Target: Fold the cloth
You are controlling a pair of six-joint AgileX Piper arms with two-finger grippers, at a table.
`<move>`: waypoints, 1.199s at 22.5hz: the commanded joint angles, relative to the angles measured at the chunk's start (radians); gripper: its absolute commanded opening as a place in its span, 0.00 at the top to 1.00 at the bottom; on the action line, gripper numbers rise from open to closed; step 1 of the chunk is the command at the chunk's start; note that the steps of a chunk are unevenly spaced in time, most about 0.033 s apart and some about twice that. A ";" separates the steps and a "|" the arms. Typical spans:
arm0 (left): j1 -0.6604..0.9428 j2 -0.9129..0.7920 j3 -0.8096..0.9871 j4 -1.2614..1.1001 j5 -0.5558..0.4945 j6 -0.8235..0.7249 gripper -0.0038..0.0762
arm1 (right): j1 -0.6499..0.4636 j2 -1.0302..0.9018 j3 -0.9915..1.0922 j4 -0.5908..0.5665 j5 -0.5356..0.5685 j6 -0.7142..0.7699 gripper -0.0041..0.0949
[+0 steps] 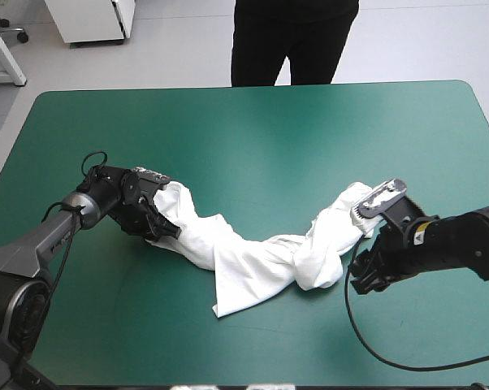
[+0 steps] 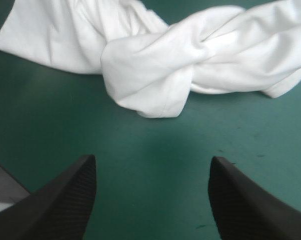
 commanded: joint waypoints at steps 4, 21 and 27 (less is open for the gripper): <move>0.002 0.032 -0.016 -0.001 -0.035 -0.001 0.96 | 0.045 0.049 0.148 0.012 -0.172 0.053 0.37; 0.002 0.032 -0.028 -0.001 0.013 0.011 0.96 | 0.045 0.440 0.314 0.069 -0.562 0.128 0.37; 0.002 0.032 -0.028 -0.001 0.011 0.013 0.96 | 0.051 0.496 0.314 0.090 -0.545 0.128 0.49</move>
